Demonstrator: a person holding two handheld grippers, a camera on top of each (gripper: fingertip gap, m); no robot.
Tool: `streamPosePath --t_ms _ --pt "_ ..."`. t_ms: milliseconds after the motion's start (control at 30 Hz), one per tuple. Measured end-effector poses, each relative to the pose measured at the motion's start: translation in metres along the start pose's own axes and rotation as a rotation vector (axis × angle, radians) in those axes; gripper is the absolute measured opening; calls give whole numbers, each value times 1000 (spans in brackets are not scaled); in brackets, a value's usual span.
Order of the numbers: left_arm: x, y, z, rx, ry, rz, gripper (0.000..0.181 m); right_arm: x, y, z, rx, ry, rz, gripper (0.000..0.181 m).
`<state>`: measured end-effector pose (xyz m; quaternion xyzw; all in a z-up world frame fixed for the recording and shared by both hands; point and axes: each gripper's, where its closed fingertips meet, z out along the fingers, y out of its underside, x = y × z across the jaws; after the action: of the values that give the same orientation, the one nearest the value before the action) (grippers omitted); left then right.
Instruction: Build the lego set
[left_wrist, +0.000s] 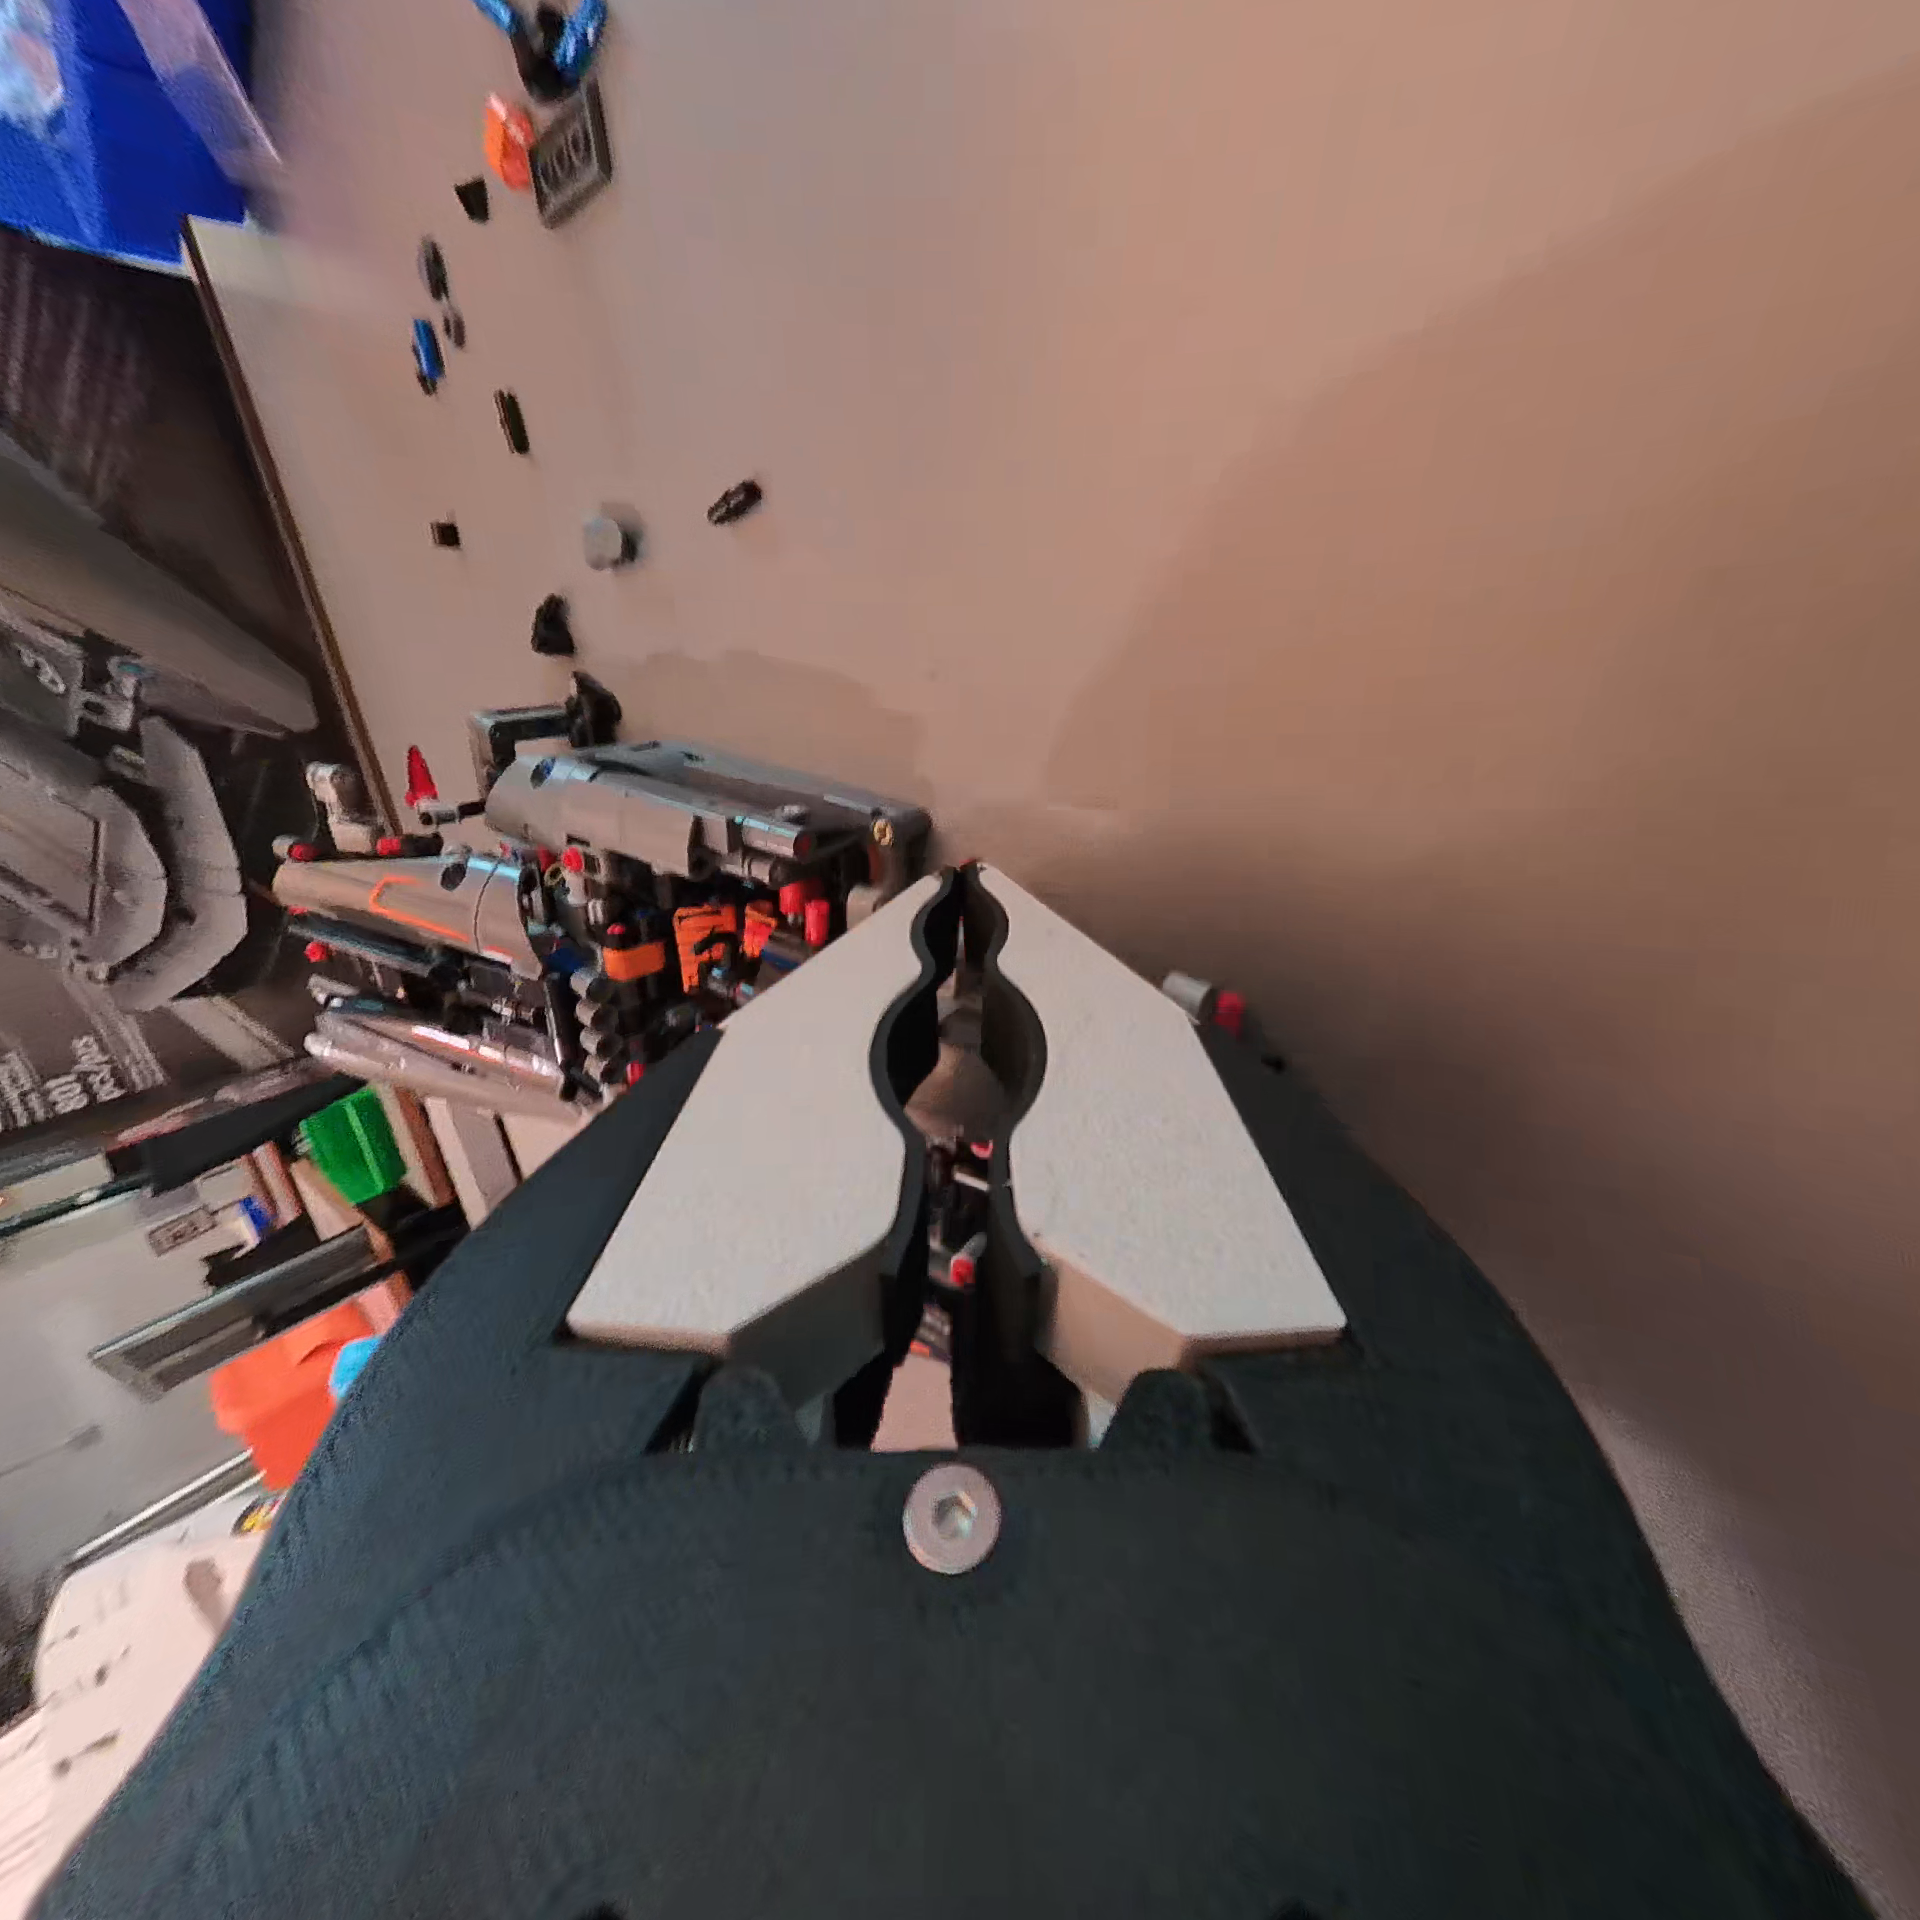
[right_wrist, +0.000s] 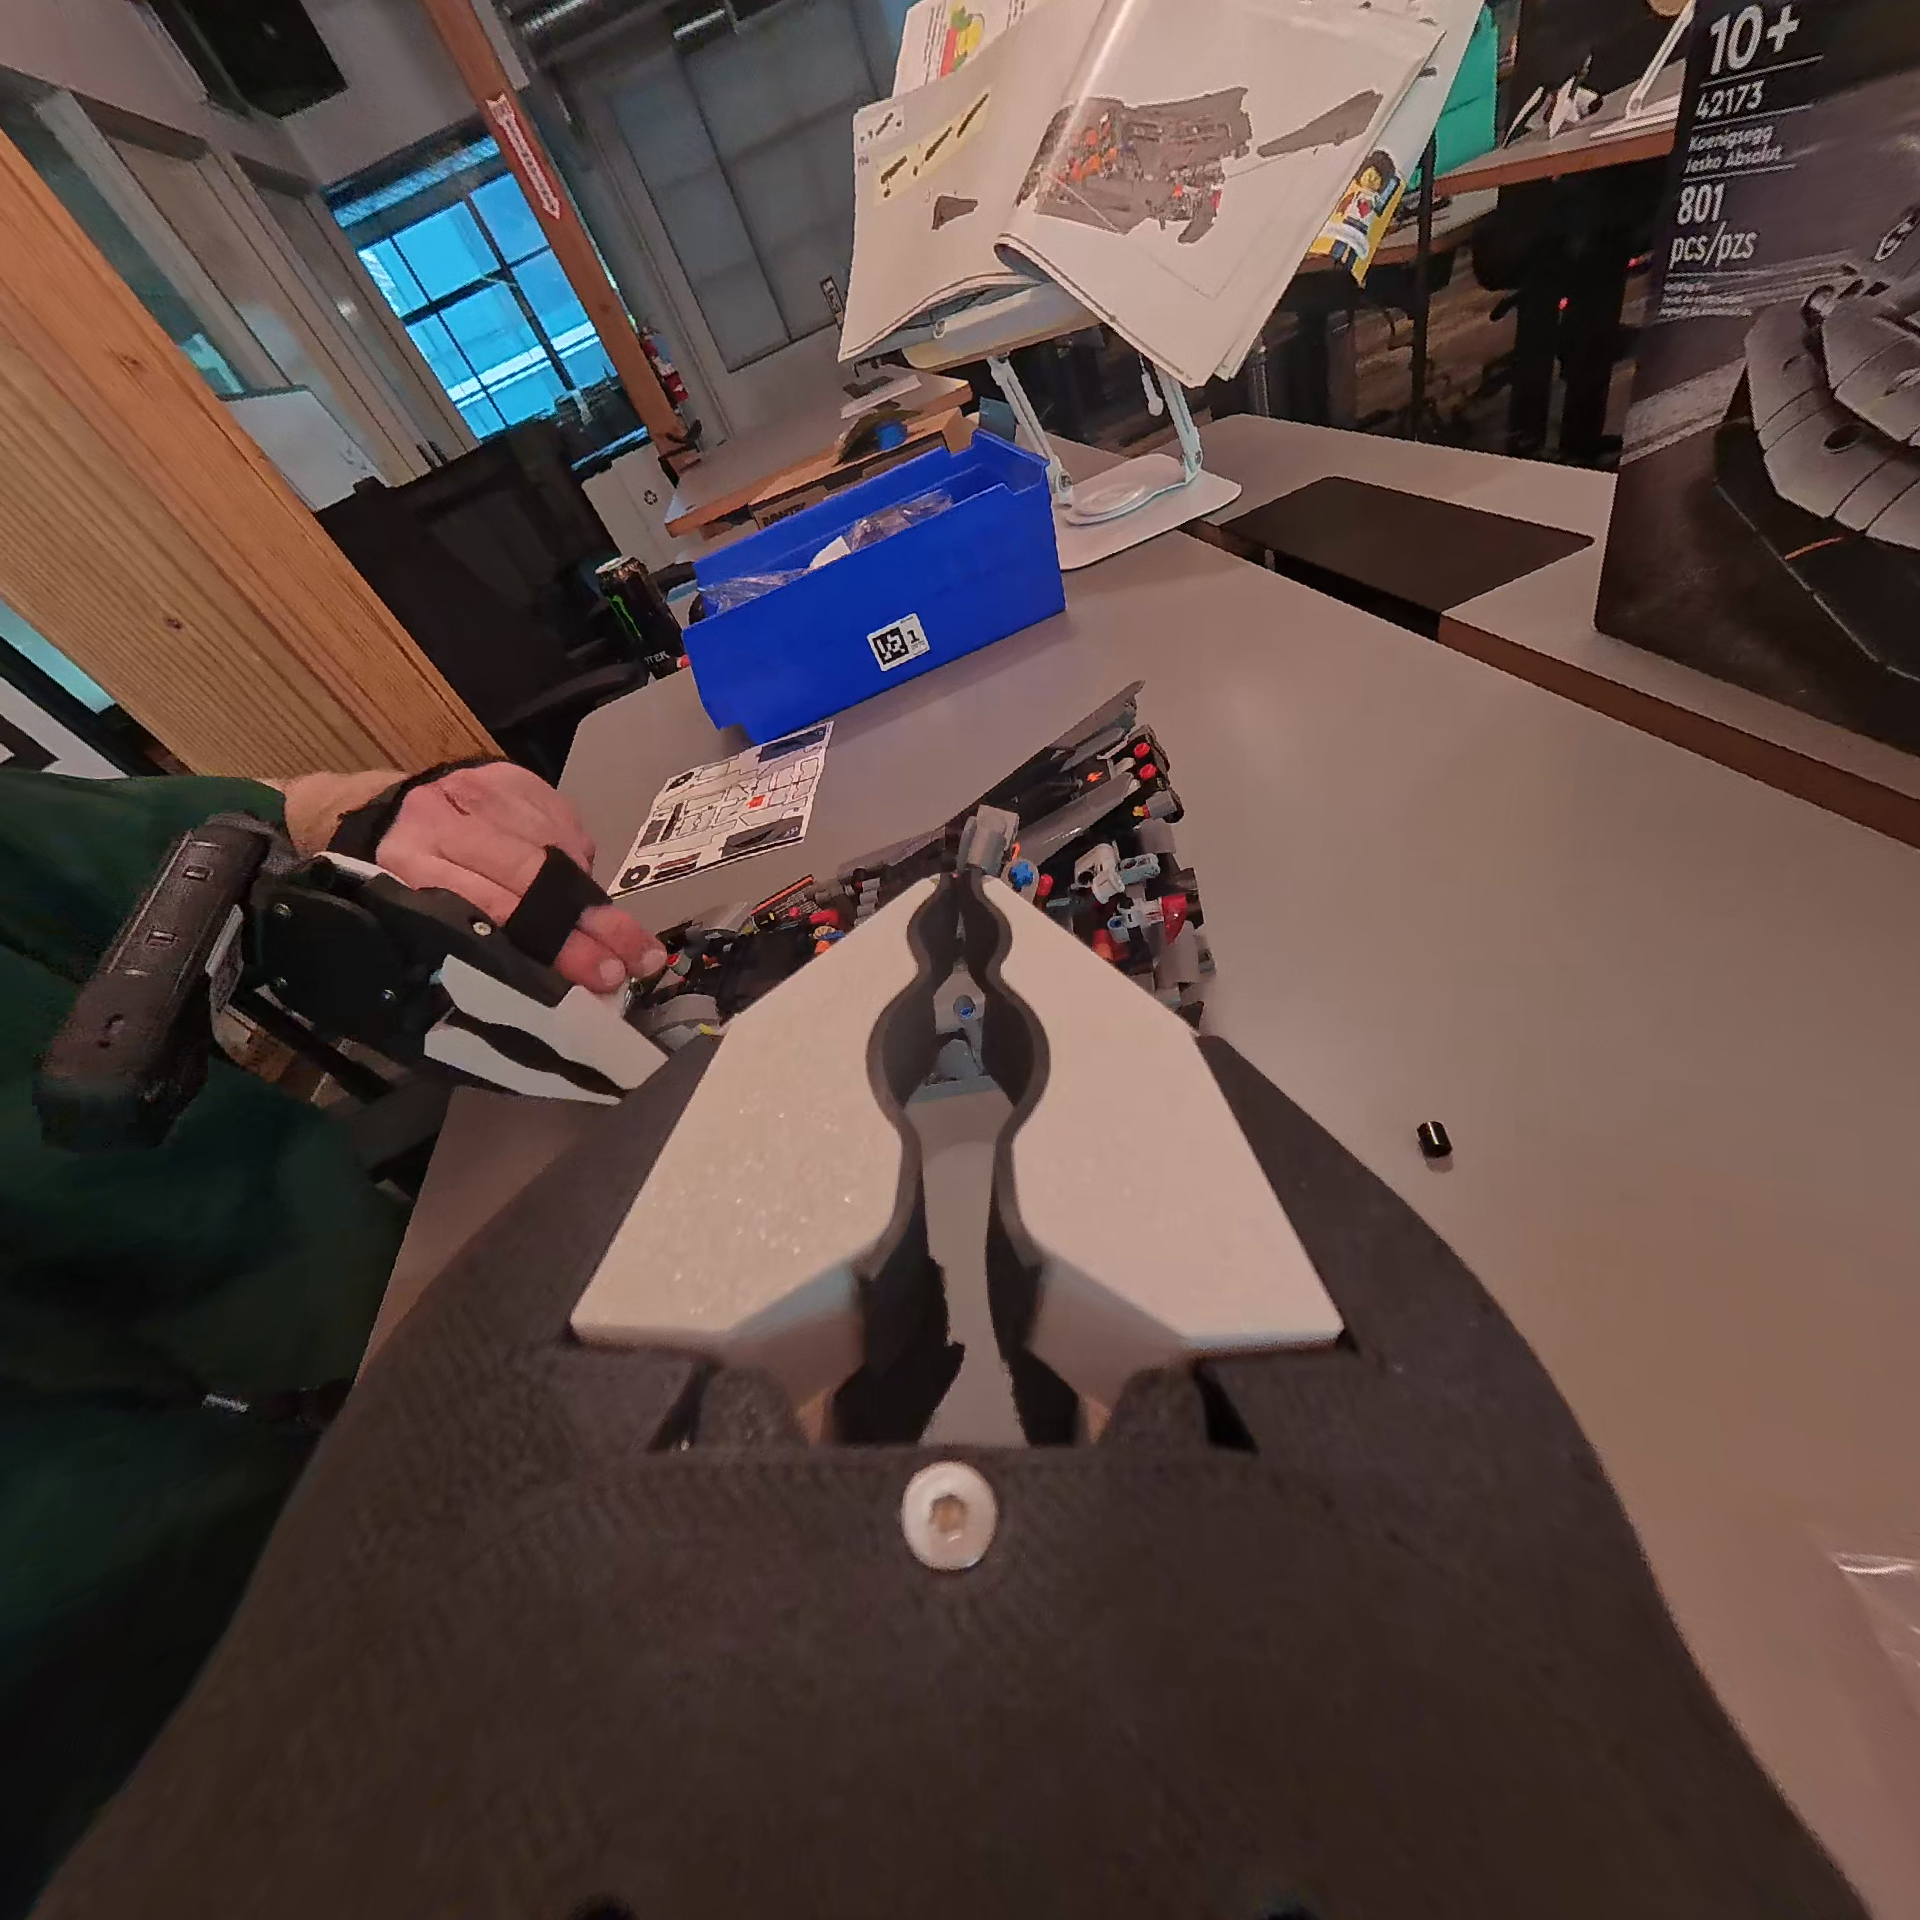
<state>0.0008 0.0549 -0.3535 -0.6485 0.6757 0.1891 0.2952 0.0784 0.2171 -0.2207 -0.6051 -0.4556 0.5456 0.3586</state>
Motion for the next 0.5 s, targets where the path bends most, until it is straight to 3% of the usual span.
streamPosePath --t_ms 300,500 --pt "1 35 -2 -148 -5 35 0 3 2 -1 3 7 29 0" --pt "-1 87 -8 -284 7 2 0 3 -1 -5 33 -10 56 0"
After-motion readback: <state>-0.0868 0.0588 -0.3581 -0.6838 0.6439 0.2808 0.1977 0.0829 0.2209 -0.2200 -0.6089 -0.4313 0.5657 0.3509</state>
